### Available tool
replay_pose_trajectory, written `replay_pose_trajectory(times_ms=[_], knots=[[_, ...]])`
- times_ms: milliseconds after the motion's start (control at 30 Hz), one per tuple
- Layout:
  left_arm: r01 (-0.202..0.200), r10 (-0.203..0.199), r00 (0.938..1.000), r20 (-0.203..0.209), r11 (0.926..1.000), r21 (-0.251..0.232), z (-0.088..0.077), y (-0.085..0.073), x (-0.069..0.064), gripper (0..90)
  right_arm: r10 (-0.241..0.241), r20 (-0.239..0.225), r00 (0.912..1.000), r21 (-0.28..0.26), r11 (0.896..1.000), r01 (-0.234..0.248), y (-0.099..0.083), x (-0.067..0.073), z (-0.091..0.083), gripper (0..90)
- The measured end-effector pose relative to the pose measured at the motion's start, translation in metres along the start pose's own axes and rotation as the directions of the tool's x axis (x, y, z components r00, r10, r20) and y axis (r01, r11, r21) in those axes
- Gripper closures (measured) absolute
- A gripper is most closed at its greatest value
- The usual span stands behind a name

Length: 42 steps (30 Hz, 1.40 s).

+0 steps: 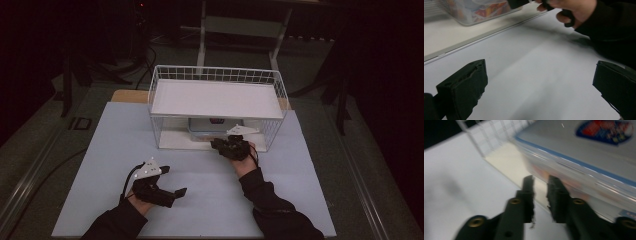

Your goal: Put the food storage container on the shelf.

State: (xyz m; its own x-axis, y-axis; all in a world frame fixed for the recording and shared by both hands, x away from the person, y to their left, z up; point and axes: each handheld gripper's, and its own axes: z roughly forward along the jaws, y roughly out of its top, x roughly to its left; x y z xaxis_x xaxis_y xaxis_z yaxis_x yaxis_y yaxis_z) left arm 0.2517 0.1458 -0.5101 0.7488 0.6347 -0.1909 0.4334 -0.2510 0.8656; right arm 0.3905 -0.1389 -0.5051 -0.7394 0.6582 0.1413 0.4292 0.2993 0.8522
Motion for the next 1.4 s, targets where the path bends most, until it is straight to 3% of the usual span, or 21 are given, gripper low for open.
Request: replay_pose_trajectory(times_ms=[100,133,200,333,533,867,1167,1400], knots=[[-0.001,0.001,1.0000,0.001,1.0000,-0.005,-0.001,0.001,-0.001,0.0,-0.019,-0.006,0.9998,-0.020,1.000,0.019,-0.002,0.006,-0.008,55.3],[-0.004,0.004,1.0000,0.001,1.0000,-0.006,-0.001,0.001,-0.001,0.0,-0.016,-0.046,0.9988,-0.037,0.999,0.014,-0.004,0.009,-0.016,43.6],[-0.004,0.004,1.0000,0.002,1.0000,-0.005,0.000,0.001,-0.002,0.0,-0.013,-0.090,0.9959,-0.051,0.999,0.008,-0.007,0.010,-0.021,30.2],[0.001,-0.001,1.0000,0.009,1.0000,0.002,0.001,0.000,-0.001,0.0,-0.004,-0.146,0.9892,-0.035,0.999,-0.001,-0.016,0.013,-0.030,18.3],[0.002,-0.002,0.9999,0.014,1.0000,-0.005,0.000,0.001,-0.001,0.0,-0.021,-0.125,0.9919,-0.036,0.999,0.016,-0.026,0.017,-0.044,16.7],[-0.010,0.011,0.9998,0.016,0.9999,-0.009,-0.001,0.001,-0.003,0.0,-0.058,-0.080,0.9952,-0.077,0.996,0.051,-0.038,0.021,-0.083,16.3],[-0.018,0.018,0.9996,0.022,0.9997,-0.018,-0.003,0.002,-0.005,0.0,-0.059,-0.072,0.9957,-0.039,0.998,0.056,-0.060,0.024,-0.104,16.3],[-0.022,0.022,0.9994,0.028,0.9995,-0.022,-0.004,0.003,-0.006,0.0,-0.061,-0.069,0.9957,-0.040,0.997,0.058,-0.073,0.025,-0.122,16.4]])
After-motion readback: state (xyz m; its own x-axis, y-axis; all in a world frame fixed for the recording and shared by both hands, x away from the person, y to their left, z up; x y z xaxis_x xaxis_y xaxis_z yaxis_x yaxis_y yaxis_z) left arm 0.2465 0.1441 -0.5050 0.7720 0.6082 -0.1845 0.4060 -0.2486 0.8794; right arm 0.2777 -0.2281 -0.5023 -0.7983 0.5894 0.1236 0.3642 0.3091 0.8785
